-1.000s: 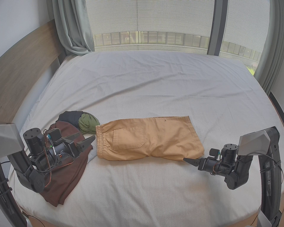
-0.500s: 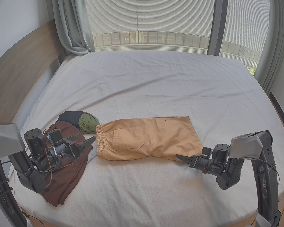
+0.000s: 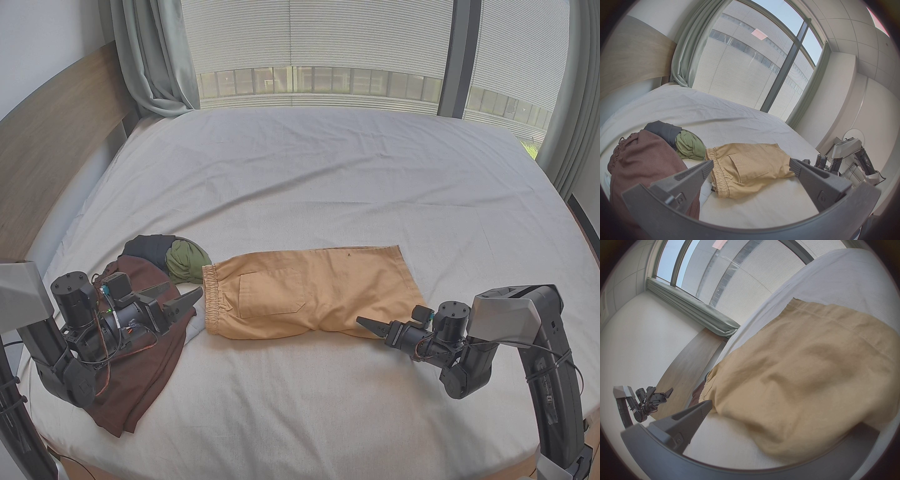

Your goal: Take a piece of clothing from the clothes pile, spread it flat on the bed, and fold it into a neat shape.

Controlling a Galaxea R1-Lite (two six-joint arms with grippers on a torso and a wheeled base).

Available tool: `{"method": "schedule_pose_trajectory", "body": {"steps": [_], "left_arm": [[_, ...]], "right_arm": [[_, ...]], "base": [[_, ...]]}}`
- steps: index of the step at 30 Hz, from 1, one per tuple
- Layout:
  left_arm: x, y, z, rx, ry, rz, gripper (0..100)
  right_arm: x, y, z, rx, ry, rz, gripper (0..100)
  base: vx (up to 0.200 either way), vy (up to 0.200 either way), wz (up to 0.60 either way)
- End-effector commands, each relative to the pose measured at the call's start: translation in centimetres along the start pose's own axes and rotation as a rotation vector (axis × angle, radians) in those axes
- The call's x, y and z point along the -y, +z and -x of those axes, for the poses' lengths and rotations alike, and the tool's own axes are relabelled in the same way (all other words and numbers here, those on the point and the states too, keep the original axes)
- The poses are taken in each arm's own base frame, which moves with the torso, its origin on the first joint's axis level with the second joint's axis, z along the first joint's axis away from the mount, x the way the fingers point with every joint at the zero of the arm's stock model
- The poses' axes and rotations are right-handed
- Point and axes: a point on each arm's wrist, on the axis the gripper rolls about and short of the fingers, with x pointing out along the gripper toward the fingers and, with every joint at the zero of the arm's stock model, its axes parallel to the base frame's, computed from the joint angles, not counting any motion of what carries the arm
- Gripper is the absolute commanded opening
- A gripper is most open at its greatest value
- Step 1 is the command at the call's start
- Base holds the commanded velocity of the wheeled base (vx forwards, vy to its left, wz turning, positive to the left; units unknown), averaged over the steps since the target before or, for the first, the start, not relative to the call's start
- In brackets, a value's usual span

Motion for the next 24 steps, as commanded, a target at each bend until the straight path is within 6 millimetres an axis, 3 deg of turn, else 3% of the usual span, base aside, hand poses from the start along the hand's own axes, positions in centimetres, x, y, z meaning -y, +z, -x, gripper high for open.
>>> {"method": "schedule_pose_trajectory", "body": {"steps": [1,6,7,17,24], "left_arm": [[0.0,-0.1,-0.1,-0.002,-0.001,0.002,100],[0.0,-0.1,-0.1,-0.002,-0.001,0.002,100],[0.0,-0.1,-0.1,-0.003,-0.001,0.002,100],[-0.1,-0.4,-0.2,-0.012,0.002,0.007,100],[-0.2,-0.6,-0.2,-0.020,0.003,0.012,100]], "right_arm": [[0.2,-0.6,-0.6,0.001,-0.004,-0.002,100],[0.1,-0.7,-0.7,0.000,-0.001,-0.007,100],[0.1,-0.7,-0.7,0.001,-0.002,-0.007,0],[0.1,-0.8,-0.6,0.008,-0.020,-0.008,0],[-0.9,-0.5,0.9,-0.011,-0.038,-0.012,0]], "base": [[0.000,0.000,0.00],[0.000,0.000,0.00],[0.000,0.000,0.00],[0.000,0.000,0.00],[0.000,0.000,0.00]]}}
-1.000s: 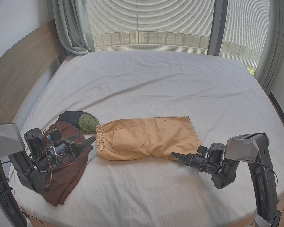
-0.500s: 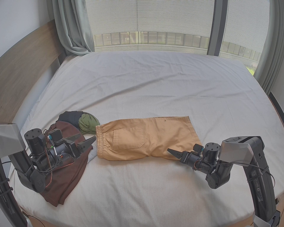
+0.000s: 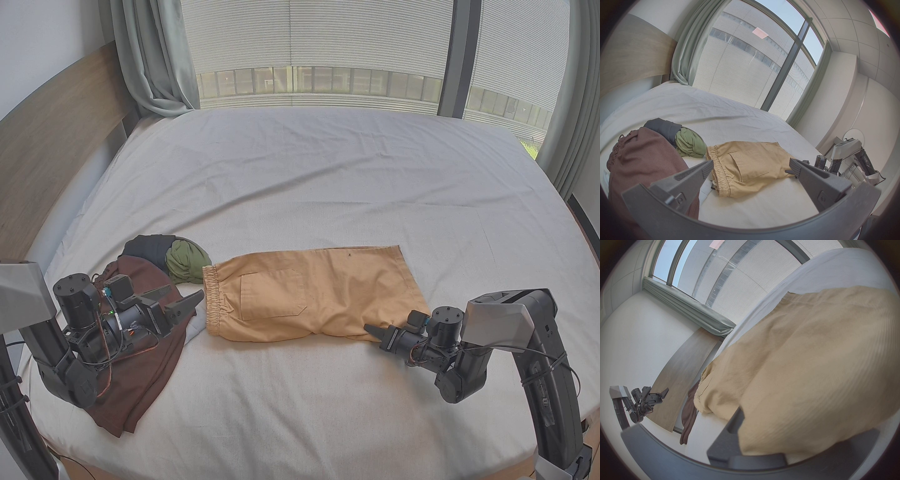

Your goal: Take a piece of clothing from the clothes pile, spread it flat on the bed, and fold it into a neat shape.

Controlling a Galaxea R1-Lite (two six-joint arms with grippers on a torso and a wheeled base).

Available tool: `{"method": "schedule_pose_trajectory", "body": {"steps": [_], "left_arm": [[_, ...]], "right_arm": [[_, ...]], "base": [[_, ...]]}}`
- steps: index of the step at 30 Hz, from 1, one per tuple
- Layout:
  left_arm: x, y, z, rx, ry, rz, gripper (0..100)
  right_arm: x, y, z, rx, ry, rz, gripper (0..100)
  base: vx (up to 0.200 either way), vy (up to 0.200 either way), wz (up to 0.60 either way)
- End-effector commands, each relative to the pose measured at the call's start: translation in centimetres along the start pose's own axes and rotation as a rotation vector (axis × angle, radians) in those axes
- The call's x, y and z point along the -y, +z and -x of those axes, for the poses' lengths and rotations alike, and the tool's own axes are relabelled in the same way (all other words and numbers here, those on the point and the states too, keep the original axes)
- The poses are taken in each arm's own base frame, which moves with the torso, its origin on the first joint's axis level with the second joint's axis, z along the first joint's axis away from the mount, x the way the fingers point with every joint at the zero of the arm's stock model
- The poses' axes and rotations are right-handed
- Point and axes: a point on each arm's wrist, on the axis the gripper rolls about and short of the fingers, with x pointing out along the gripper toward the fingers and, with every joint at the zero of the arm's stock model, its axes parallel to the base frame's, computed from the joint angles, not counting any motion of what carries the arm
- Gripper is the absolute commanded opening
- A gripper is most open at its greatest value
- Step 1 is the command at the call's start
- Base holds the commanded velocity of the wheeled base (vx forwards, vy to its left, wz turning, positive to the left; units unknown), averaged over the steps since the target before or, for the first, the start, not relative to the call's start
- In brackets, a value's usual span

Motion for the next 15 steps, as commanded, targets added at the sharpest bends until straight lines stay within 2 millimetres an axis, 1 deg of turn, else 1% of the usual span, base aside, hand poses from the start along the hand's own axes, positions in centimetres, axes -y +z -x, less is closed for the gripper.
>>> {"method": "schedule_pose_trajectory", "body": {"steps": [1,4,7,8,9,10,11,15], "left_arm": [[-0.1,-0.2,0.0,-0.007,0.003,0.005,100],[-0.1,-0.3,-0.1,-0.010,0.003,0.007,100],[-0.2,-0.4,-0.1,-0.013,0.004,0.006,100],[-0.2,-0.4,-0.1,-0.013,0.004,0.006,100],[-0.2,-0.5,-0.1,-0.015,0.004,0.010,100],[-0.2,-0.5,-0.1,-0.015,0.004,0.010,100],[-0.2,-0.5,-0.1,-0.017,0.005,0.010,100],[-0.2,-0.5,-0.1,-0.017,0.005,0.010,100]], "right_arm": [[-1.1,0.8,1.2,-0.001,-0.005,0.001,0],[-1.7,1.0,2.3,-0.012,-0.017,-0.004,0],[-2.0,0.8,3.5,-0.035,-0.036,0.011,0],[-2.0,0.8,3.5,-0.035,-0.036,0.011,0],[-2.1,0.5,4.1,-0.051,-0.049,0.034,0],[-2.1,0.5,4.1,-0.051,-0.049,0.034,0],[-2.2,0.2,4.7,-0.069,-0.060,0.049,0],[-2.3,-0.3,5.8,-0.102,-0.081,0.065,0]], "base": [[0.000,0.000,0.00],[0.000,0.000,0.00],[0.000,0.000,0.00],[0.000,0.000,0.00],[0.000,0.000,0.00],[0.000,0.000,0.00],[0.000,0.000,0.00],[0.000,0.000,0.00]]}}
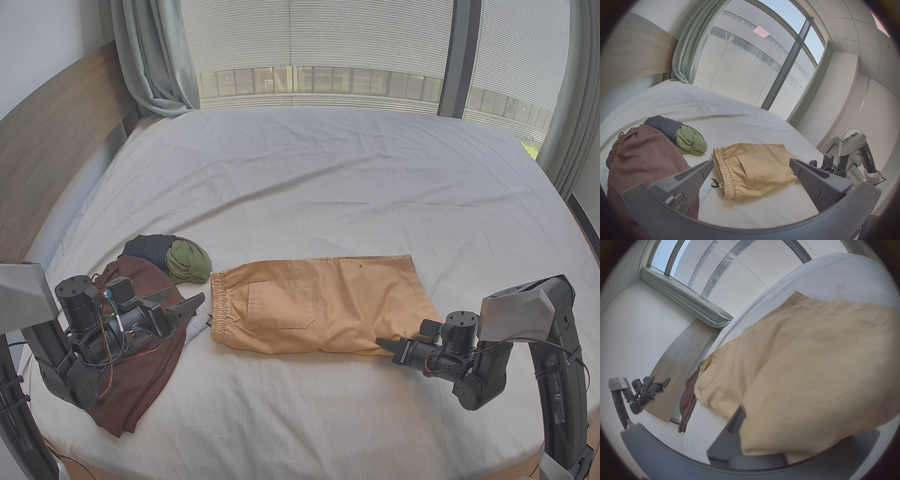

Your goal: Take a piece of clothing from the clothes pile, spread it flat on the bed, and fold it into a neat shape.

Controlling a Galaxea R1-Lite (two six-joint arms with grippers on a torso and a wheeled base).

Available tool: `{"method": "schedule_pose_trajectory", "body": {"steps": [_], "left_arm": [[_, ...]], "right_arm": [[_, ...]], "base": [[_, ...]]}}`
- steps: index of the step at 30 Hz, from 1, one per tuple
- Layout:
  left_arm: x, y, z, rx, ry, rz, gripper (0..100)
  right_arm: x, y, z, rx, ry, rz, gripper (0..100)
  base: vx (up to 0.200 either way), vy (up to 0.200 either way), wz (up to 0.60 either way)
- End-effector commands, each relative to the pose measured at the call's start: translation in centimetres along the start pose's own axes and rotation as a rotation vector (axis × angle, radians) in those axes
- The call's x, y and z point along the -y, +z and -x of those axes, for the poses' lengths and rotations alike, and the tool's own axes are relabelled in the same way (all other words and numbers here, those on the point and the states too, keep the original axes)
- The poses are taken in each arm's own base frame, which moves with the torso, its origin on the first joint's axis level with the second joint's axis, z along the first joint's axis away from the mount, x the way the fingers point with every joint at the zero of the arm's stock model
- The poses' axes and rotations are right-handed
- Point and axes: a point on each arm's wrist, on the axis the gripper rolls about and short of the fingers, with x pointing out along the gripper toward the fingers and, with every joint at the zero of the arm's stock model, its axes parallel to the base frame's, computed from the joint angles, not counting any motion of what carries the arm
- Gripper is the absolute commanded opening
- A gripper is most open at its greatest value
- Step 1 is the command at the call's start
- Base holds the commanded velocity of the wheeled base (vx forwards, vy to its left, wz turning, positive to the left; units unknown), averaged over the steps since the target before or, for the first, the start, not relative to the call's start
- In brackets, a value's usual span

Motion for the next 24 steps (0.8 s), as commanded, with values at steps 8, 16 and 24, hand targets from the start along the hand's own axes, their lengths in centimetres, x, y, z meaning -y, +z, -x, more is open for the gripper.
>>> {"method": "schedule_pose_trajectory", "body": {"steps": [8,16,24], "left_arm": [[-0.2,-0.5,-0.2,-0.015,0.004,0.008,100],[-0.1,-1.0,-0.3,-0.045,-0.036,0.019,100],[0.2,-1.8,-0.7,-0.081,-0.101,0.017,100]], "right_arm": [[-0.5,-0.2,4.9,-0.057,-0.077,0.031,0],[-0.1,-1.6,8.6,-0.142,-0.146,0.023,0],[0.4,-2.1,9.1,-0.168,-0.159,0.043,0]], "base": [[0.000,0.000,0.00],[0.000,0.000,0.00],[0.000,0.000,0.00]]}}
